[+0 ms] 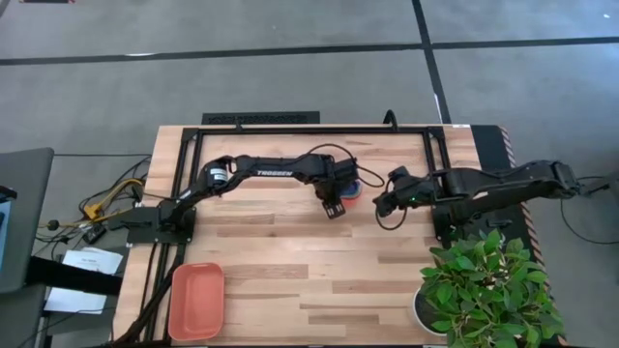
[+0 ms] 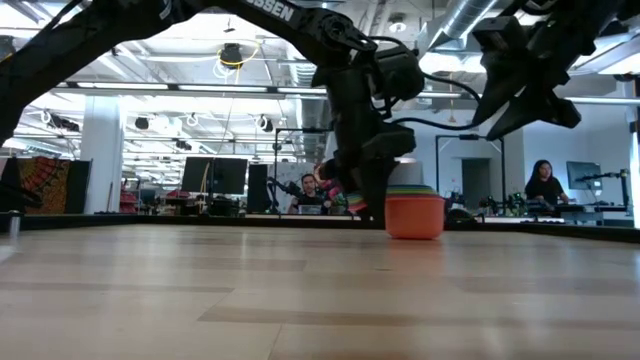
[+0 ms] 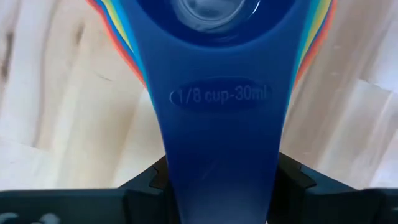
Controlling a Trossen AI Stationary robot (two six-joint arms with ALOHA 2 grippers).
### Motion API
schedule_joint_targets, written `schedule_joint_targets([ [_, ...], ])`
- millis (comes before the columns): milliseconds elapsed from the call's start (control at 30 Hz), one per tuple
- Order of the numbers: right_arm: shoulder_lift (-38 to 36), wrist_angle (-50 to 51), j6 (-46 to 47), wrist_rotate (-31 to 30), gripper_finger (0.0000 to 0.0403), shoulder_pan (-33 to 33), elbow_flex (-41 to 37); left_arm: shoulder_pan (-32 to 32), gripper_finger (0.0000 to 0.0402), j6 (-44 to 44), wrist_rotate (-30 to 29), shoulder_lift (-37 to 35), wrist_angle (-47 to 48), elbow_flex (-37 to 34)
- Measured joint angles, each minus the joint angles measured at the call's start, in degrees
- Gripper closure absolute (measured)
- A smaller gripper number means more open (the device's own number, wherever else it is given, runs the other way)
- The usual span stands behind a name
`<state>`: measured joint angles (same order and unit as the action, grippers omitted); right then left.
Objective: Nest measuring cups in basket
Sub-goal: Put the stacked colored measuring cups into the orange bin
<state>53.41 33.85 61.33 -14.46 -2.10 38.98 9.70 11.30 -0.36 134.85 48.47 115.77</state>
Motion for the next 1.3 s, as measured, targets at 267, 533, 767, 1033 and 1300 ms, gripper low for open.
schedule_joint_targets([
  [267,-1.2,0.2,2.2,-0.1,0.0206,-2.8,0.0,-2.0,0.0253,4.6,3.0,0.0,0.2,0.0],
  [533,0.1,-8.3,10.1,-0.2,0.0195,-5.6,-6.3,-2.3,0.0209,9.9,7.7,0.0,0.3,0.0],
  [767,-0.1,-26.3,18.0,-0.9,0.0193,-9.3,-15.4,-2.3,0.0159,10.3,9.8,0.0,2.1,0.0],
  [1033,2.0,-29.2,24.1,-7.8,0.0189,-12.1,-17.1,-1.8,0.0148,6.8,13.5,-0.3,4.6,0.0],
  [1300,9.5,-32.7,29.6,-8.4,0.0172,-13.1,-17.1,-2.4,0.0147,-0.8,23.8,-0.7,2.4,0.0],
])
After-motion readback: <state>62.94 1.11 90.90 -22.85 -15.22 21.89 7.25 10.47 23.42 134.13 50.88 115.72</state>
